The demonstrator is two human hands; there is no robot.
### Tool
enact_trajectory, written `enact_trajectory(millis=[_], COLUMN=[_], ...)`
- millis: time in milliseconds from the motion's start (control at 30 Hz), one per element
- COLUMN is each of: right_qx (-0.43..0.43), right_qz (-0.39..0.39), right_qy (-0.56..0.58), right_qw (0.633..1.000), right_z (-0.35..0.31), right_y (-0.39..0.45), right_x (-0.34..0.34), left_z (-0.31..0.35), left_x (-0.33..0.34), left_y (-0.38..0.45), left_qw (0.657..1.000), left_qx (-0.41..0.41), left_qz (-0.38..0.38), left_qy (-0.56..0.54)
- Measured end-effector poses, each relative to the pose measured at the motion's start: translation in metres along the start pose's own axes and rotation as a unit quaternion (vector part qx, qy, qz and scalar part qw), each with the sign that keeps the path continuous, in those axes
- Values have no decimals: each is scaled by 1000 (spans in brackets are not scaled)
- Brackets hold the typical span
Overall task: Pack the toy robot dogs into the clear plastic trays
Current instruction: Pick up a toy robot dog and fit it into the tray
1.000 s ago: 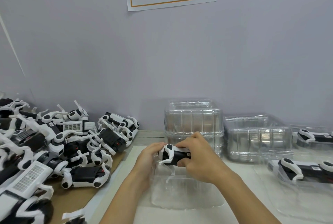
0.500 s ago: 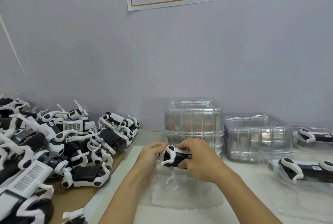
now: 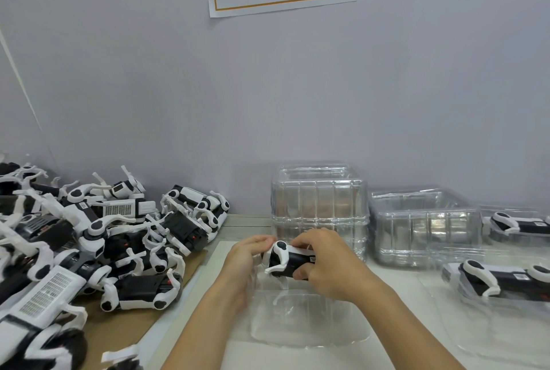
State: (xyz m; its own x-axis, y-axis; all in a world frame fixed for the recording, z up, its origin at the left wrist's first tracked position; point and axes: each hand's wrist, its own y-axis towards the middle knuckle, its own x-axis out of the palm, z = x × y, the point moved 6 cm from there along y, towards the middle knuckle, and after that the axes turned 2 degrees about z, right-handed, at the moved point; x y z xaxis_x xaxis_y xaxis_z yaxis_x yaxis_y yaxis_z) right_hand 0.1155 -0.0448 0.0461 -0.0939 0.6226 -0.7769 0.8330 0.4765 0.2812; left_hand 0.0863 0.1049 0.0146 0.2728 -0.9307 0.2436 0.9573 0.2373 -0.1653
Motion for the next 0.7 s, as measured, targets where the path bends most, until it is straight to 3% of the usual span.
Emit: enact_trajectory(millis=[700], right_qx=[-7], right_qz=[0], right_qy=[-35], right_qw=[999], right_z=[-1], right_y=[-2], right_x=[0], left_z=[-5], left_x=[-7], left_y=[13], left_qw=[998], left_qx=[13], left_qz=[30], left_qy=[56])
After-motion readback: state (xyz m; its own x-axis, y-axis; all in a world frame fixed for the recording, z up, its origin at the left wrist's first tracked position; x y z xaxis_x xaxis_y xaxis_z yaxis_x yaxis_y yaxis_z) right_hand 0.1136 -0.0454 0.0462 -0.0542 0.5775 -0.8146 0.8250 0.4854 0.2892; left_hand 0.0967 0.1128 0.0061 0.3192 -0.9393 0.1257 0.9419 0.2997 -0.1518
